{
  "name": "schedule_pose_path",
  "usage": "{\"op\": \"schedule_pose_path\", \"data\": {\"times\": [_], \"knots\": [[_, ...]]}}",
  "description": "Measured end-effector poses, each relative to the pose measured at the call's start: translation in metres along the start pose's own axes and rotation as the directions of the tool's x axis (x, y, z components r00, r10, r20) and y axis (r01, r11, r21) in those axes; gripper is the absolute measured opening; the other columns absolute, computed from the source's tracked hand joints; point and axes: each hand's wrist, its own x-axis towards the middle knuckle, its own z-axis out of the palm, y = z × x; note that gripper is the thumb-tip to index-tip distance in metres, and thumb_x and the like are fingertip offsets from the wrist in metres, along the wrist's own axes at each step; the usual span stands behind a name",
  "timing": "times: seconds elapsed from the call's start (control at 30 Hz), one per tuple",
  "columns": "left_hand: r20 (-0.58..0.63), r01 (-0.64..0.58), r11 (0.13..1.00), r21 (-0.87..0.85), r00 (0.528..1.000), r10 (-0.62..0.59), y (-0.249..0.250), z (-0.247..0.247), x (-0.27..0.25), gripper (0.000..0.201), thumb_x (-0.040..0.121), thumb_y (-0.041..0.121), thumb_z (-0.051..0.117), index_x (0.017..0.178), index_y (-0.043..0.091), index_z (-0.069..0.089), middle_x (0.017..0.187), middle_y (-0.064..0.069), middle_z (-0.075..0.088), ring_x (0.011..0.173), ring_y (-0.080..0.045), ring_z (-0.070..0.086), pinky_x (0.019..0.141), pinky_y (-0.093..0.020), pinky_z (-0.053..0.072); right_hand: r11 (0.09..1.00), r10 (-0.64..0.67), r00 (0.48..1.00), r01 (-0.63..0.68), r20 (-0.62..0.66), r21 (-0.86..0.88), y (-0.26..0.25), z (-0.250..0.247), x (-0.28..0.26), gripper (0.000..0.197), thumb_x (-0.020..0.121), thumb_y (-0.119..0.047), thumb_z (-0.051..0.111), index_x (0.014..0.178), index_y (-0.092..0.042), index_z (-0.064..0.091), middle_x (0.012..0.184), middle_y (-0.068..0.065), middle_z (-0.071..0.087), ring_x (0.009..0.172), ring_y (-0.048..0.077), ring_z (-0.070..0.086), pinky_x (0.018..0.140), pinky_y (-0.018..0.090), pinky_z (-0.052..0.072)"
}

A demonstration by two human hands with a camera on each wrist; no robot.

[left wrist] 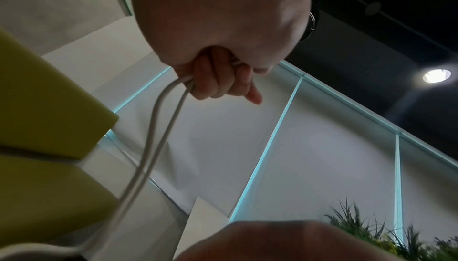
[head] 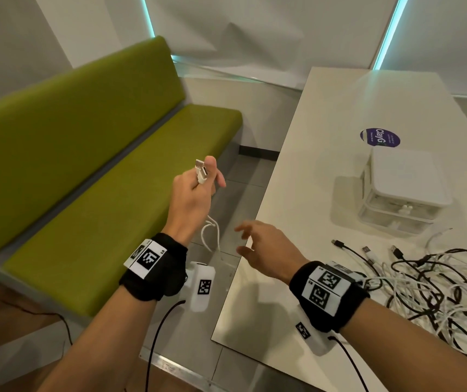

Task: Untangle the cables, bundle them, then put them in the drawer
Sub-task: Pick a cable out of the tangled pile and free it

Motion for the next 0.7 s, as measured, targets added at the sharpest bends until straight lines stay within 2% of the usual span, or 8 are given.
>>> {"op": "schedule_pose_path", "data": {"times": [0.07, 0.13, 0.23, 0.33, 0.4, 0.5, 0.6, 0.7], "knots": [[0.032, -0.026, 1.000, 0.005, 0.999, 0.026, 0.000, 0.002, 0.000, 0.060, 0.101, 0.047, 0.033, 0.063, 0.009, 0.061, 0.048, 0.007, 0.035, 0.047, -0.009, 0.032, 0.046, -0.023, 0.025, 1.000, -0.021, 0.995, 0.022, 0.093, -0.015, 0.000, 0.003, 0.002, 0.046, 0.093, -0.029, 0.062, 0.138, -0.022, 0.051, 0.131, 0.002, 0.058, 0.116, 0.023, 0.056, 0.099, 0.031, 0.043], [0.084, -0.035, 0.999, 0.019, 0.996, 0.034, 0.000, 0.006, -0.001, 0.062, 0.098, 0.053, 0.033, 0.061, 0.013, 0.061, 0.046, 0.008, 0.035, 0.046, -0.009, 0.032, 0.047, -0.023, 0.025, 1.000, 0.013, 0.988, -0.009, 0.153, -0.030, 0.002, 0.005, 0.000, 0.044, 0.094, -0.032, 0.060, 0.137, -0.023, 0.053, 0.134, 0.003, 0.058, 0.123, 0.023, 0.052, 0.104, 0.033, 0.041], [0.186, -0.013, 0.997, 0.077, 0.983, -0.002, -0.002, 0.017, -0.006, 0.062, 0.096, 0.061, 0.035, 0.060, 0.019, 0.064, 0.048, -0.002, 0.037, 0.047, -0.013, 0.034, 0.047, -0.024, 0.028, 0.999, 0.026, 0.993, -0.022, 0.118, -0.027, 0.012, -0.008, -0.009, 0.035, 0.096, -0.029, 0.056, 0.130, -0.021, 0.059, 0.131, 0.002, 0.060, 0.121, 0.020, 0.053, 0.102, 0.030, 0.041], [0.300, 0.016, 0.983, 0.181, 0.951, -0.070, -0.004, 0.037, -0.014, 0.058, 0.098, 0.055, 0.039, 0.062, 0.021, 0.068, 0.043, 0.008, 0.041, 0.042, -0.007, 0.037, 0.044, -0.015, 0.027, 0.992, 0.097, 0.993, -0.091, 0.072, -0.082, 0.032, -0.034, -0.022, 0.028, 0.096, -0.028, 0.056, 0.122, -0.021, 0.064, 0.125, -0.001, 0.063, 0.113, 0.018, 0.057, 0.093, 0.028, 0.043], [0.374, 0.013, 0.977, 0.215, 0.922, -0.094, -0.001, 0.056, -0.021, 0.054, 0.100, 0.048, 0.041, 0.064, 0.021, 0.070, 0.044, 0.010, 0.046, 0.041, -0.006, 0.042, 0.045, -0.015, 0.027, 0.975, 0.190, 0.981, -0.184, 0.037, -0.128, 0.051, -0.053, -0.032, 0.024, 0.096, -0.028, 0.055, 0.116, -0.022, 0.067, 0.121, -0.003, 0.065, 0.109, 0.017, 0.059, 0.090, 0.028, 0.044], [0.464, 0.008, 0.970, 0.244, 0.877, -0.124, 0.004, 0.089, -0.030, 0.046, 0.102, 0.034, 0.044, 0.070, 0.018, 0.073, 0.065, 0.008, 0.062, 0.043, -0.007, 0.043, 0.049, -0.019, 0.029, 0.929, 0.330, 0.943, -0.331, -0.033, -0.168, 0.087, -0.074, -0.048, 0.021, 0.094, -0.027, 0.055, 0.106, -0.021, 0.071, 0.112, -0.002, 0.068, 0.103, 0.019, 0.062, 0.085, 0.029, 0.047], [0.521, -0.019, 0.949, 0.314, 0.839, -0.156, 0.009, 0.121, -0.041, 0.040, 0.100, 0.022, 0.044, 0.072, 0.022, 0.073, 0.068, 0.011, 0.061, 0.060, -0.012, 0.052, 0.057, -0.026, 0.036, 0.832, 0.488, 0.865, -0.502, -0.116, -0.236, 0.122, -0.084, -0.068, 0.018, 0.090, -0.025, 0.055, 0.095, -0.016, 0.069, 0.098, 0.004, 0.068, 0.091, 0.024, 0.063, 0.077, 0.032, 0.051], [0.571, 0.004, 0.953, 0.304, 0.800, -0.185, 0.014, 0.147, -0.053, 0.039, 0.097, 0.019, 0.042, 0.073, 0.022, 0.072, 0.083, 0.008, 0.068, 0.082, -0.019, 0.060, 0.068, -0.029, 0.041, 0.772, 0.567, 0.821, -0.557, -0.065, -0.307, 0.142, -0.080, -0.086, 0.013, 0.088, -0.023, 0.052, 0.091, -0.013, 0.060, 0.094, 0.005, 0.060, 0.087, 0.026, 0.058, 0.072, 0.031, 0.048]]}}
